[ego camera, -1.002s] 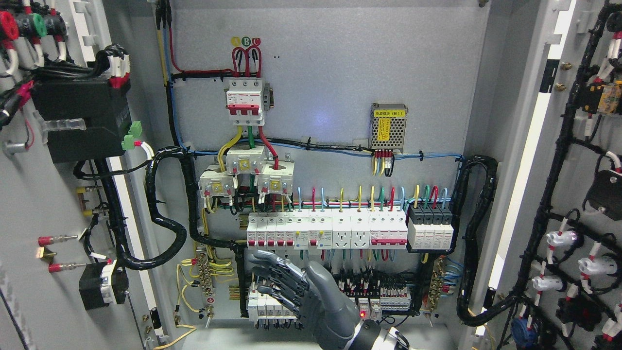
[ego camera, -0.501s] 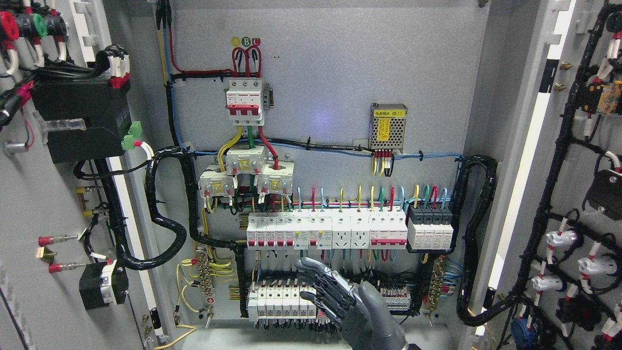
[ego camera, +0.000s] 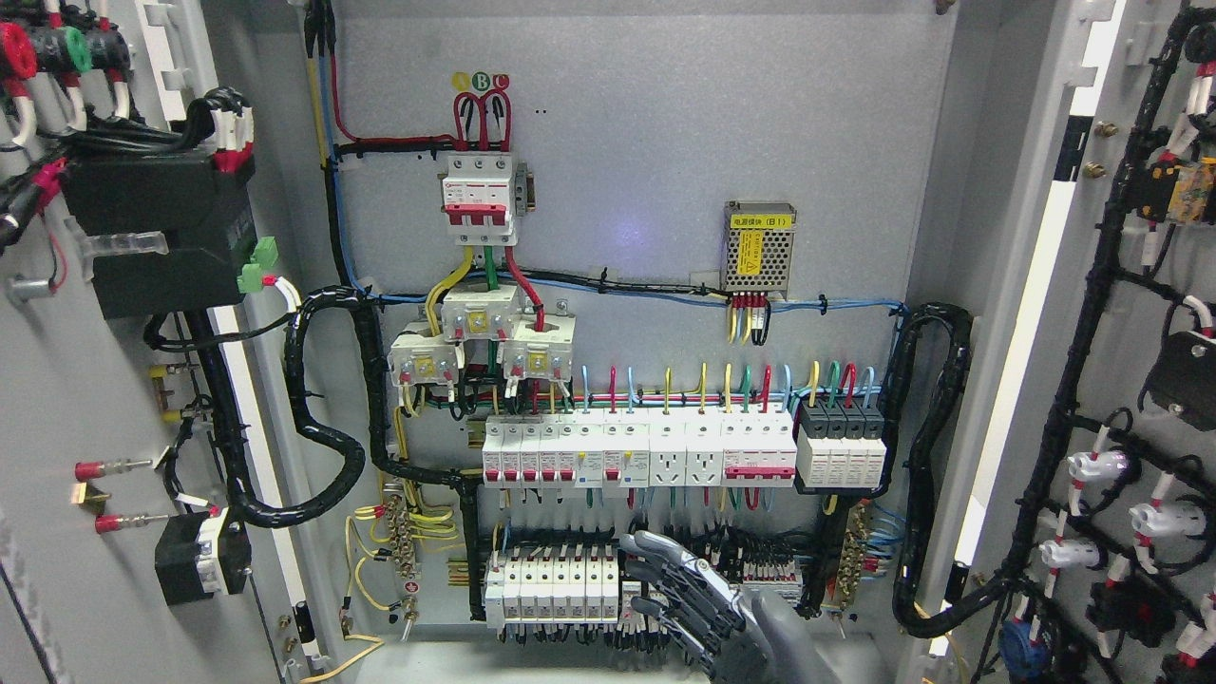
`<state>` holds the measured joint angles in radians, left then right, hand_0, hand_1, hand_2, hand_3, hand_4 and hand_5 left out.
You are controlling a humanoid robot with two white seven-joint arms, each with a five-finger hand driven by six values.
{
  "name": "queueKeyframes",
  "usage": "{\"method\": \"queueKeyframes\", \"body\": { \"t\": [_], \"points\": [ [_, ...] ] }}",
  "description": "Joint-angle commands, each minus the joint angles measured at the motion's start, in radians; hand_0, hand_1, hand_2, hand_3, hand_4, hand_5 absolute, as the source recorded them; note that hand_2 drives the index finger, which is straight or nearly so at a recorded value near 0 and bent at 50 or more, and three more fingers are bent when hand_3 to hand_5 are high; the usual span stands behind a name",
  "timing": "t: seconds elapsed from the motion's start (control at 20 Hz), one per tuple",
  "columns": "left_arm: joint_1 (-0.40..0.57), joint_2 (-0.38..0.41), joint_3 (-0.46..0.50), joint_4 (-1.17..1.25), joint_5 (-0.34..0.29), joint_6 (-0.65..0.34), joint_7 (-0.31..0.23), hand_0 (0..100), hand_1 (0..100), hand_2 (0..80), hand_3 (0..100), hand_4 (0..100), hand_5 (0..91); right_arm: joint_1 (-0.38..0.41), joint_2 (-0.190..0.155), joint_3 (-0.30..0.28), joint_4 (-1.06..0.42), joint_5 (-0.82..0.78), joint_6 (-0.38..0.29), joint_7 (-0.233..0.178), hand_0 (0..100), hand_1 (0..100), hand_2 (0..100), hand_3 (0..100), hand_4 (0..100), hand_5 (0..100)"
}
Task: Open door with both hands
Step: 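Withdraw the right hand down and out of view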
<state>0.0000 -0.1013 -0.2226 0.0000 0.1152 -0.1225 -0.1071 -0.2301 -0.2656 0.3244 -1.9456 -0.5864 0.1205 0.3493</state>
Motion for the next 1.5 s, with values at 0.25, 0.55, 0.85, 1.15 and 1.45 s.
{"method": "queueKeyframes", "body": {
  "t": [0.25,0.55,0.85,1.15,1.45],
  "points": [
    [0.175,0.032,-0.008,-0.421,-0.002,-0.019,-0.002,0,0,0.0,0,0,0.0,0.095,-0.099,-0.083,-0.104,0.004,-0.059,-0.003,0,0,0,0,0,0],
    [0.354,0.113,-0.073,-0.797,-0.003,-0.120,-0.014,0,0,0.0,0,0,0.0,0.204,-0.127,-0.110,-0.131,0.004,-0.129,-0.003,0,0,0,0,0,0],
    [0.508,0.239,-0.121,-1.243,0.001,-0.138,-0.013,0,0,0.0,0,0,0.0,0.336,-0.156,-0.125,-0.133,0.000,-0.243,0.000,0,0,0,0,0,0],
    [0.610,0.339,-0.113,-1.575,0.003,-0.170,-0.013,0,0,0.0,0,0,0.0,0.416,-0.162,-0.195,-0.130,-0.004,-0.298,0.005,0,0,0,0,0,0],
    [0.670,0.383,-0.078,-1.768,0.006,-0.200,-0.013,0,0,0.0,0,0,0.0,0.504,-0.164,-0.232,-0.131,-0.004,-0.453,0.010,0,0,0,0,0,0]
  ]
}}
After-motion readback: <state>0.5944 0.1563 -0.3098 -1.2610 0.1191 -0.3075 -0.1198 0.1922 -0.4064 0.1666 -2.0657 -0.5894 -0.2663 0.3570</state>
